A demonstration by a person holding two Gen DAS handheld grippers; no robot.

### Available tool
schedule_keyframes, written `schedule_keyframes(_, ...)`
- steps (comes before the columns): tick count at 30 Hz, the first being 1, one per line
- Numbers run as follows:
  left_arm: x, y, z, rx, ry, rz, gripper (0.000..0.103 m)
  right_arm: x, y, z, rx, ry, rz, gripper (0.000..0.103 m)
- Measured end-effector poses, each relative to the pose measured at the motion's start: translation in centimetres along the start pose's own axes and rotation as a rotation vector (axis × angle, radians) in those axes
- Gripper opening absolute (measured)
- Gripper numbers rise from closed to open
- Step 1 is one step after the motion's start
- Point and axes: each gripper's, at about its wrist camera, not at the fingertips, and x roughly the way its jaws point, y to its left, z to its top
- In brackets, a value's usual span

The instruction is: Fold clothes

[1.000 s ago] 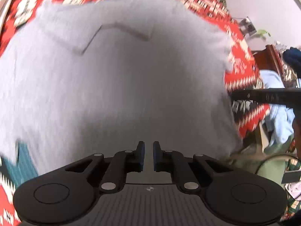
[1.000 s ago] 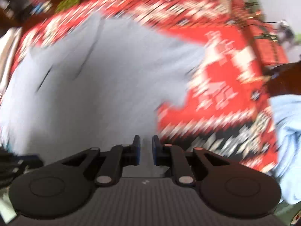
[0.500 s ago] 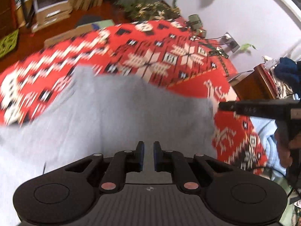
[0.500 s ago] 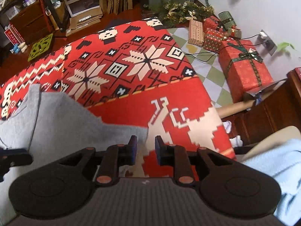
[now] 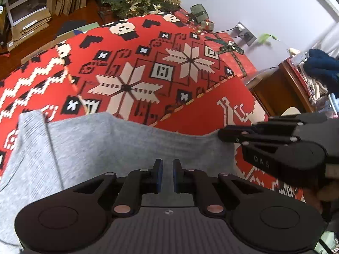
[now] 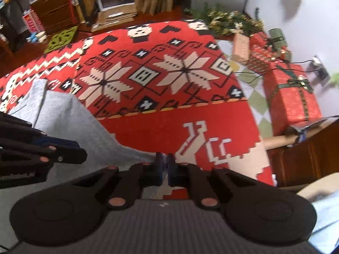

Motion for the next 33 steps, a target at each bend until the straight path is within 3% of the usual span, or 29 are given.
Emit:
schedule_keyframes(5, 1.2, -0.8, 0.8, 0.033, -0.022, -0.016, 0.008, -0.6, -1.8, 0.0, 0.163, 0.01, -0.041, 0.003)
schedule_keyframes(12, 1.9, -1.5, 1.2, 0.089, -0.048, -0.005, 0.008, 0.2, -1.9, -0.2, 0.161, 0.002, -0.054, 0.004)
schedule_keyframes(14, 1.6, -1.3, 1.1, 0.068, -0.051, -0.012, 0.008, 0.1, -2.1, -0.2, 0.179, 0.0, -0.052, 0.013)
schedule_keyframes(21, -0.5, -1.1, 0.1, 0.008, -0.064, -0.035, 0.008, -2.5, -4.1, -1.8, 0.321, -0.023, 0.005, 0.013)
schedule_keyframes(23, -1.0, -1.2, -0.5, 0.001, -0.057, -0.041, 0.008, -3.5, -4.4, -2.7, 0.362, -0.027, 0.032, 0.019)
schedule_keyframes(26, -1.4, -1.3, -1.6, -0.005, -0.039, -0.042, 0.008, -4.5, -4.3, -4.4, 0.437, 0.002, 0.128, 0.019)
schedule_keyframes(29, -1.7, -1.3, -2.6, -0.036, -0.023, -0.046, 0.008, -4.5, -3.6, -5.0, 0.441, 0.008, 0.168, 0.035)
schedule_keyframes(33, -1.9, -1.3, -3.5, -0.054, -0.016, -0.045, 0.008, -3.9, -2.6, -5.3, 0.416, 0.014, 0.191, 0.043)
